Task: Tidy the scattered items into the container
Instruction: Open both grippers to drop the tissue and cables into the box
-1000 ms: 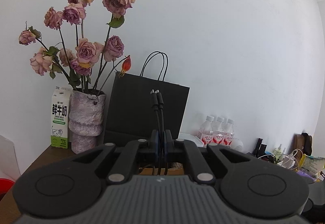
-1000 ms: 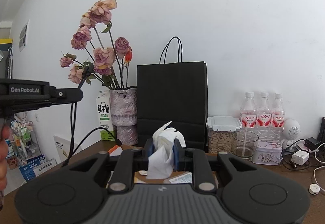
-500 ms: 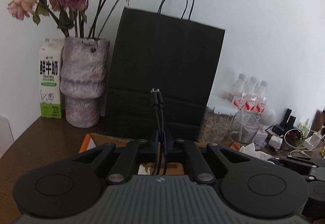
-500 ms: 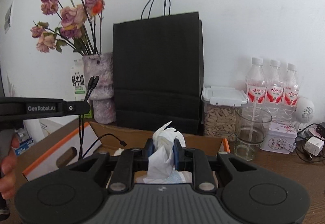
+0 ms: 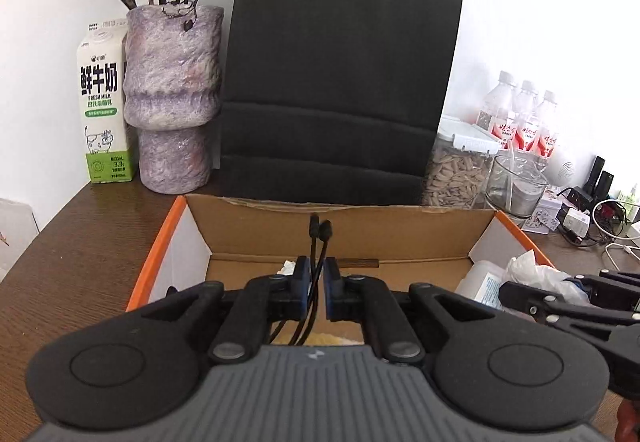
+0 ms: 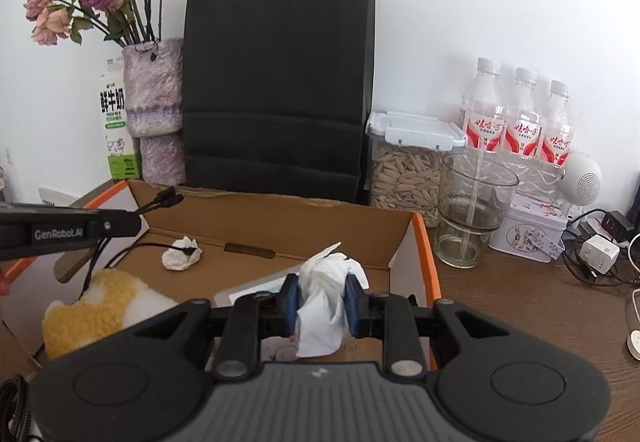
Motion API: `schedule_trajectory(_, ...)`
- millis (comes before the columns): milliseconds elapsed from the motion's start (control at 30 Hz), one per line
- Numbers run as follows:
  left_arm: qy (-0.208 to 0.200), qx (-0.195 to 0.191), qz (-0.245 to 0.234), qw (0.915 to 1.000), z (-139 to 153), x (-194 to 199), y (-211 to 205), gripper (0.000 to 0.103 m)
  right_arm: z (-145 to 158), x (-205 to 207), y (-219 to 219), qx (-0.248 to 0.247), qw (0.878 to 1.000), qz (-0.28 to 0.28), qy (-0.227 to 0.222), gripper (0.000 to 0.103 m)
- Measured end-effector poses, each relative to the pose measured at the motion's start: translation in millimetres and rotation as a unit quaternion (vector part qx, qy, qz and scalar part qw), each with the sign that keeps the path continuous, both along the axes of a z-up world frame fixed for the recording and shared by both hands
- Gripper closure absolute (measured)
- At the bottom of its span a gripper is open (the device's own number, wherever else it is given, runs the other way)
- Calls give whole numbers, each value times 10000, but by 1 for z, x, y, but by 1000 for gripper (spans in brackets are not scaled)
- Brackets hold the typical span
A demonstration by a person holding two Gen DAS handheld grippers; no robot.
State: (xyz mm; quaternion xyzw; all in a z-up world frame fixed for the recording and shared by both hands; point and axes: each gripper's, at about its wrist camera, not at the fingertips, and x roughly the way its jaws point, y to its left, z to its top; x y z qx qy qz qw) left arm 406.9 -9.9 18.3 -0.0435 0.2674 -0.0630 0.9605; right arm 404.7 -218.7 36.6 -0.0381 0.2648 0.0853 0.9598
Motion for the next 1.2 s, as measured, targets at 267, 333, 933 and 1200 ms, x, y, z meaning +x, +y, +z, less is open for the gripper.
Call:
schedule_trajectory(267, -353, 279, 126, 9989, 8, -14, -7, 0, 8, -9, 4, 72, 9997, 177, -175, 13)
schedule_trajectory(333, -490, 378, 191, 9979, 11, -19, -9, 0, 11, -10, 4, 143, 9995, 214, -183, 10)
schedule_trajectory(933, -922, 151, 372, 9949, 30, -57, 1, 0, 27, -38, 5, 28, 9987, 221, -449, 0)
schedule_trajectory(1200, -1226, 130, 451, 9913, 42, -100, 3, 0, 38, -72, 2, 10, 9978, 230, -617, 0)
